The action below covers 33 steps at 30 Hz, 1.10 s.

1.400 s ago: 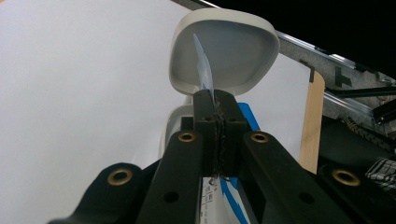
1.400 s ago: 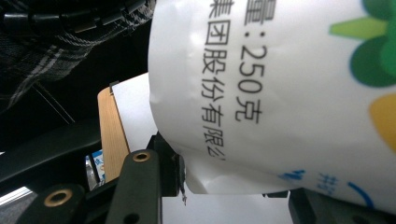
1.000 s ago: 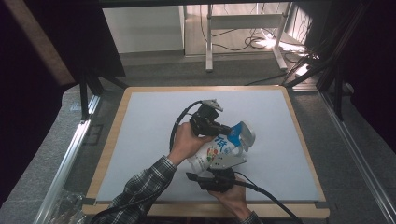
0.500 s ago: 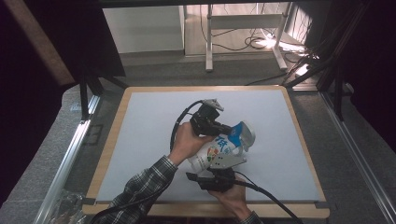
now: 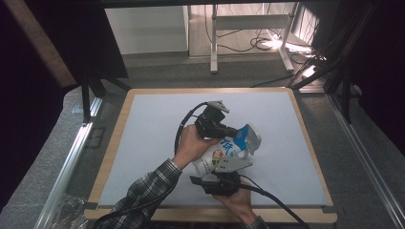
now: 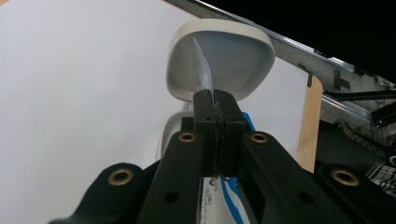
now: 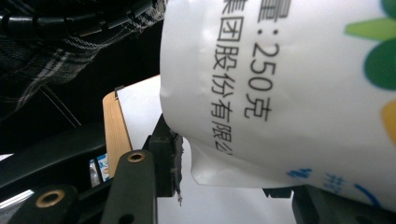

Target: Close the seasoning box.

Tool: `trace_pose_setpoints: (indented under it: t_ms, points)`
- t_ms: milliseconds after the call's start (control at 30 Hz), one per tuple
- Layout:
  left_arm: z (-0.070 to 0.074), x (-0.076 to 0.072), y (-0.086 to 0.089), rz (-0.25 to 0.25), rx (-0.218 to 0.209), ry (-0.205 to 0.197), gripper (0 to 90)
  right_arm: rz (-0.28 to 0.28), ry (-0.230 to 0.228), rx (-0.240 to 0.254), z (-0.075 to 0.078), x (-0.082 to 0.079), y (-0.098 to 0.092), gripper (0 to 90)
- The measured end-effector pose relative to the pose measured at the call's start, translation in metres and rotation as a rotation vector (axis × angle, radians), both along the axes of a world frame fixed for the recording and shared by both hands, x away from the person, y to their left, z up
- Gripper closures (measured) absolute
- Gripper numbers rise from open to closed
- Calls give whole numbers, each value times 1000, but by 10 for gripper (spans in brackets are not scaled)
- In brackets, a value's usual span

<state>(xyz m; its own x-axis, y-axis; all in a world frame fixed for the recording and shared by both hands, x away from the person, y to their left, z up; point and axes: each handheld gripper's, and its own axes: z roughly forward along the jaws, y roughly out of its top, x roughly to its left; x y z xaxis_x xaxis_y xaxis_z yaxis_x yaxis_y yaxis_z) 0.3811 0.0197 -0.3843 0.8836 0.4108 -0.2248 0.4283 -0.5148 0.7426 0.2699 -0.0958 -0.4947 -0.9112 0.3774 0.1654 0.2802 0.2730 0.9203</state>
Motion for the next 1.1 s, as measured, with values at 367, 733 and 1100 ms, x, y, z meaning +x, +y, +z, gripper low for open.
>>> trace_pose_setpoints:
  t_ms: [367,733,1100]
  points:
    - [2,0,0,1,4,1,890,3,-3,7,1,0,1,568]
    - [3,1,-1,1,13,7,889,6,1,13,2,0,2,568]
    - [4,1,-2,1,21,10,889,5,-5,12,3,0,2,568]
